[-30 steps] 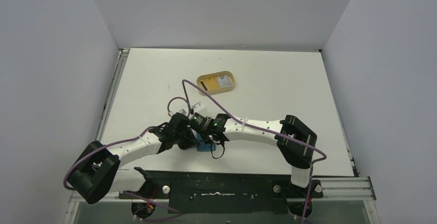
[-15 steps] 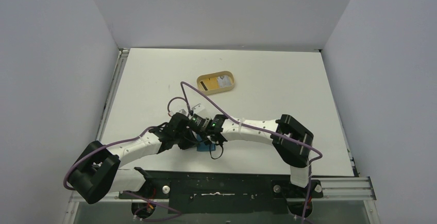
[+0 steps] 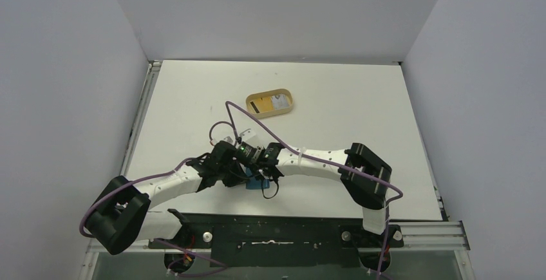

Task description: Take the credit cards out of the card holder

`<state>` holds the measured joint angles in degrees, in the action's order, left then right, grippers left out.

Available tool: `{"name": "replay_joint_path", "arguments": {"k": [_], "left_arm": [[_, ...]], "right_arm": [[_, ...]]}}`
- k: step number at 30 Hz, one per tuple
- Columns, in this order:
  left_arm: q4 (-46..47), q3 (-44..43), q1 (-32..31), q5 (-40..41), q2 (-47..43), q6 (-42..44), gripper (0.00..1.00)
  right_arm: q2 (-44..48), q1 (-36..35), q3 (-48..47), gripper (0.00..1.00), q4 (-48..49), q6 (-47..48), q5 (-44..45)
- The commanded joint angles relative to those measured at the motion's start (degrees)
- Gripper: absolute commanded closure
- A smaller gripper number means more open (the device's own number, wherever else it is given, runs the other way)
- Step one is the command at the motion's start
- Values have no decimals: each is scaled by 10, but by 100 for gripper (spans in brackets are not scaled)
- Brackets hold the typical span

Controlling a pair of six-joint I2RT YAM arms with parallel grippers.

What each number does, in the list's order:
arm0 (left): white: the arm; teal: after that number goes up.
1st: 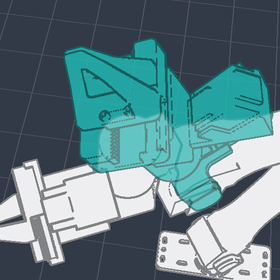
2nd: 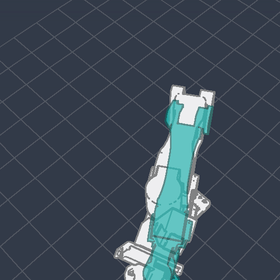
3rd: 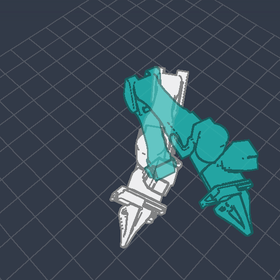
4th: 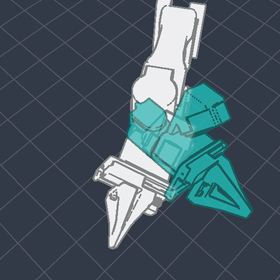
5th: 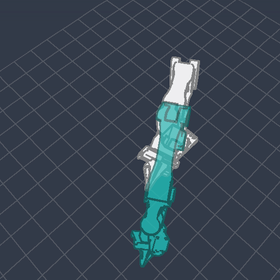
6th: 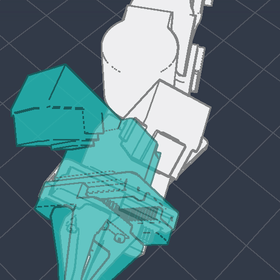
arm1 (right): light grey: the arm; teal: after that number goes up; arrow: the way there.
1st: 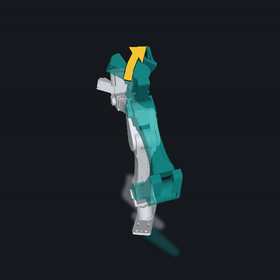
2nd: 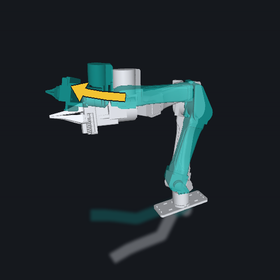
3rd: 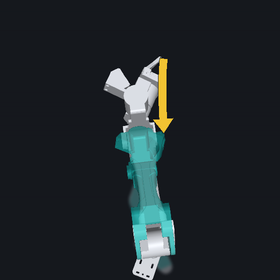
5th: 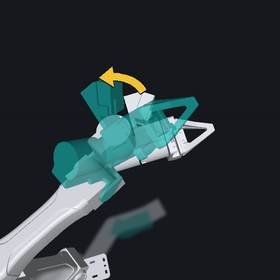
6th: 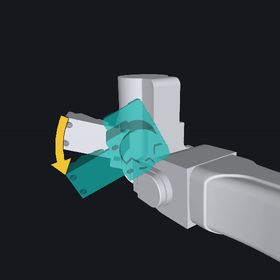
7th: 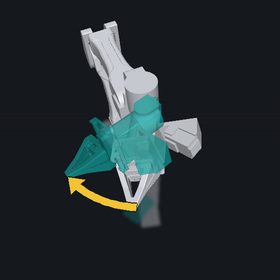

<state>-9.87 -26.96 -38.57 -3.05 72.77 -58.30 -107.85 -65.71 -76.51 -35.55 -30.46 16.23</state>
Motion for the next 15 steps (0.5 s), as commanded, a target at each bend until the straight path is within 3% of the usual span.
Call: {"name": "replay_joint_path", "arguments": {"k": [1,6,15], "left_arm": [[-21,1,1,1,7,10,100],[-23,0,2,1,5,10,100],[-26,2,4,2,0,10,100]], "right_arm": [[18,0,1,100,50,0,-18],[46,29,68,100,175,-37,-125],[33,48,95,100,238,-52,-158]]}}
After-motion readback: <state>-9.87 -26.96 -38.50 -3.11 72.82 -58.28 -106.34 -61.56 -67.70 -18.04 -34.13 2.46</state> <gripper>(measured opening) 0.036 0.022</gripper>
